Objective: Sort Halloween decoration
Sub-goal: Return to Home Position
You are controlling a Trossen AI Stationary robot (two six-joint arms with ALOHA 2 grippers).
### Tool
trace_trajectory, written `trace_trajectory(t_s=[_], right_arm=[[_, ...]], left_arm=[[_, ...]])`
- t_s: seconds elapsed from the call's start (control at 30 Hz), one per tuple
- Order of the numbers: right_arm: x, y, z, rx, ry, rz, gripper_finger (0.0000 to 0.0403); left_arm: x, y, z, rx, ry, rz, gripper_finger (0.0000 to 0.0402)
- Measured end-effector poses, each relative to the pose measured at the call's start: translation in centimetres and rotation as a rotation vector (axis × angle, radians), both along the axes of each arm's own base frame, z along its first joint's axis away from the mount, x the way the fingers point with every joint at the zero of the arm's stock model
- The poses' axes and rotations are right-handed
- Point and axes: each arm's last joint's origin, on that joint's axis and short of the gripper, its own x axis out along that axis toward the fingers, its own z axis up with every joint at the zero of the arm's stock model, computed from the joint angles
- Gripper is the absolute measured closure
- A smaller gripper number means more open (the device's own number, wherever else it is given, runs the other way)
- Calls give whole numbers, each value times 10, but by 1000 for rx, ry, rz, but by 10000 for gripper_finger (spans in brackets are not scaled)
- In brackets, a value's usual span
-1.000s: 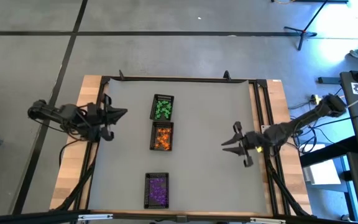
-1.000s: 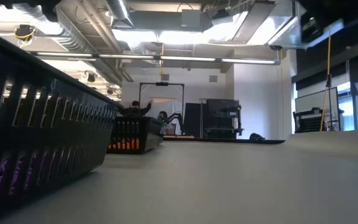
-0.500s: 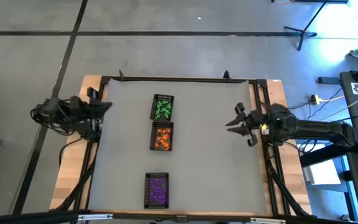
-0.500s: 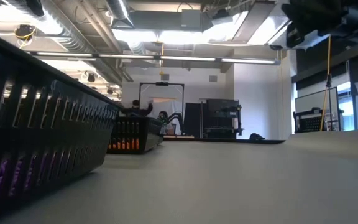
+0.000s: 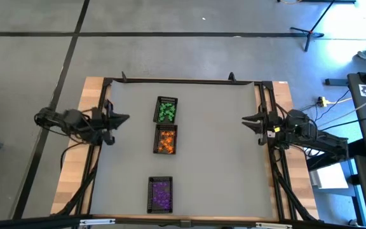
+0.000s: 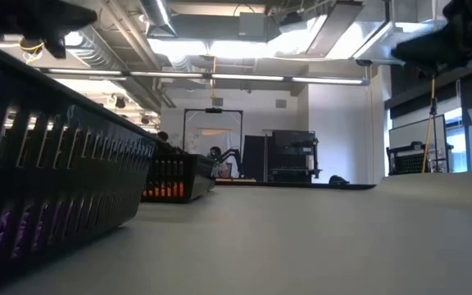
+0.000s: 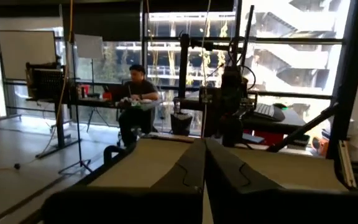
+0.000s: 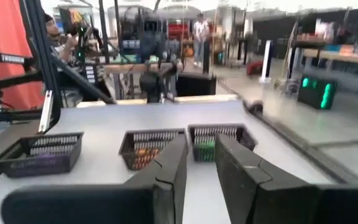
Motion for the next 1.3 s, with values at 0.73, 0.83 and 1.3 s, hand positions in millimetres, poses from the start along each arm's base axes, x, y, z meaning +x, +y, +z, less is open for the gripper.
trace_trajectory(t_s=[0.73, 0.83, 1.3], right_arm=[[21, -9, -56, -103, 71, -141, 320], [21, -9, -56, -103, 70, -141, 320], [21, -9, -57, -102, 73, -141, 320]], left_arm=[[20, -8, -53, 72, -16, -77, 401], [20, -9, -51, 139, -26, -81, 401], [20, -9, -51, 136, -26, -89, 401]])
